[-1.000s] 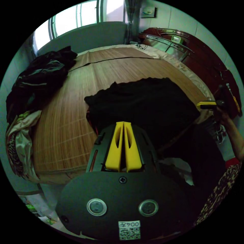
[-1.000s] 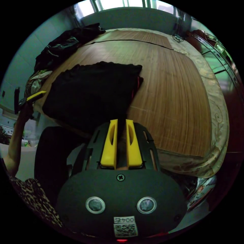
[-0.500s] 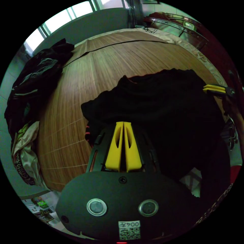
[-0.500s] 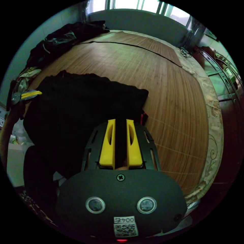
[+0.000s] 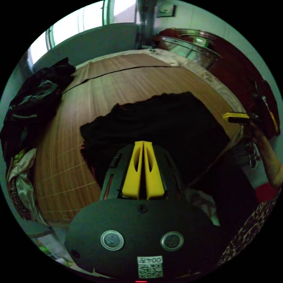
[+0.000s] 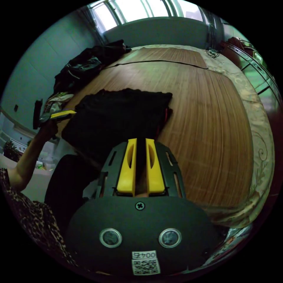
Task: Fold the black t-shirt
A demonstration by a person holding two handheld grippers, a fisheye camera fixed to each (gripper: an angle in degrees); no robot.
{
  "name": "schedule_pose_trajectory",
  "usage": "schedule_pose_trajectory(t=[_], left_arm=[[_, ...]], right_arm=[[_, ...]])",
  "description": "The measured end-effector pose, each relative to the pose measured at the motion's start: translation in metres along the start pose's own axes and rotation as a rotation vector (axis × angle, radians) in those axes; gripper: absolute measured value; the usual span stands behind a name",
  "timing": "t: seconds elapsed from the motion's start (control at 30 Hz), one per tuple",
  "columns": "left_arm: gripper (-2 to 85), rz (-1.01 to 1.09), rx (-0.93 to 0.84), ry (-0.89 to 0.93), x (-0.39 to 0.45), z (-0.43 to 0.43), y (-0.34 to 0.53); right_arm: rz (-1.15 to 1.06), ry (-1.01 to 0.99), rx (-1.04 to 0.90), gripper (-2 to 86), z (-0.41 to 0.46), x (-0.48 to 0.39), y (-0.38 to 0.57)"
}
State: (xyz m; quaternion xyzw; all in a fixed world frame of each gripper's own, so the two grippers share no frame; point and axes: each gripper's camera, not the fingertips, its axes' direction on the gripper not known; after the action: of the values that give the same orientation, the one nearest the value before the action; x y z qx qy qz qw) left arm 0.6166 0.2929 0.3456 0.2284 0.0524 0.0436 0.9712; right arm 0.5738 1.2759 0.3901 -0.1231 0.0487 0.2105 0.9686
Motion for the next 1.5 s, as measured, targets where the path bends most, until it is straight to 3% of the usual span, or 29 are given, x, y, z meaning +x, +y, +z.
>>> schedule_pose_trajectory(t=[0.03,0.1,0.2,0.33,0.47,1.2,1.5], left_arm=[[0.1,0.038,-0.071,0.0,0.015,0.017,0.0],[0.1,0.022,-0.046,-0.01,0.026,0.025,0.002],[0.2,-0.023,-0.027,0.015,0.039,0.01,-0.008],[0.1,0.111,0.073,0.059,0.099,-0.012,-0.018],[0.1,0.265,0.021,0.025,0.173,0.01,-0.033],[0.2,0.147,-0.061,0.109,0.287,0.042,-0.081],[0.2,0.11,-0.034,0.153,0.334,0.038,-0.09]], right_arm=[[-0.004,0.009,-0.016,6.3,0.004,0.0,0.004],[-0.022,0.044,-0.108,6.5,0.02,0.001,0.017],[-0.015,0.056,-0.024,6.4,0.005,0.009,0.033],[-0.046,0.011,0.003,6.7,0.0,0.021,0.057],[-0.12,0.046,-0.02,7.8,0.012,0.022,0.072],[-0.445,0.068,-0.073,3.8,0.043,0.065,0.067],[-0.356,0.068,-0.07,2.7,0.041,0.113,0.072]])
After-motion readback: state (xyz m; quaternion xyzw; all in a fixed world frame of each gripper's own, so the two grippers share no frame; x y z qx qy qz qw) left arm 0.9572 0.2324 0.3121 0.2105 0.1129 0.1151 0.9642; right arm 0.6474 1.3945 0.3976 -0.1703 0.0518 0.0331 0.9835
